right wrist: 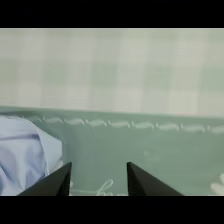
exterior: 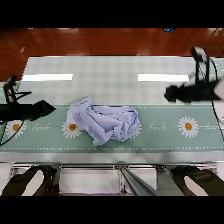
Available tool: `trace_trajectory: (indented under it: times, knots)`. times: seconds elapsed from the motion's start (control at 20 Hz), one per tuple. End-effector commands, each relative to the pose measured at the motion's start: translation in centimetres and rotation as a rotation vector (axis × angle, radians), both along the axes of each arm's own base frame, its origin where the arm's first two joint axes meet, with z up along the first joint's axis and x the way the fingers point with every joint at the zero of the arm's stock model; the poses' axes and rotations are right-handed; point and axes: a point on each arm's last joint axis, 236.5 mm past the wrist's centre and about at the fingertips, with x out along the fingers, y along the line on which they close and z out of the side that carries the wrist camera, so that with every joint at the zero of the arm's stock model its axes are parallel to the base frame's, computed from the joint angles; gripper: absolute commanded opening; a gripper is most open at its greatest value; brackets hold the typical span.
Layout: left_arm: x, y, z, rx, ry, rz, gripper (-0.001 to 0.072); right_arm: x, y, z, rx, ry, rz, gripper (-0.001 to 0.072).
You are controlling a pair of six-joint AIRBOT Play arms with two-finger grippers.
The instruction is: Fold the shirts.
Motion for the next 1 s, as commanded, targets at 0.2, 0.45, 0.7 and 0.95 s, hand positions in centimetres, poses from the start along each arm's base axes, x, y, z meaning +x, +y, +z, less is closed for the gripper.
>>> trace_trajectory:
  times: [0.2, 0.45, 0.7, 0.95]
  knots:
    - [1.2, -7.2, -5.3, -0.296, 0.070, -0.064, 0.0507, -11.2, 1.1, -10.6, 0.342, 0.151, -0.197, 0.0404]
    - [1.7, -10.8, -7.7, -0.291, 0.118, -0.168, 0.0105, -12.2, 2.3, -10.8, 0.341, 0.185, -0.137, 0.0402]
    - [3.2, -10.6, -3.9, -0.325, 0.080, -0.238, 0.0016, -11.6, 6.0, -12.2, 0.423, 0.260, -0.111, 0.0400]
    - [2.2, -10.6, -3.4, -0.333, 0.104, -0.278, 0.0016, -8.3, 11.8, -14.1, 0.525, 0.271, -0.069, 0.0399]
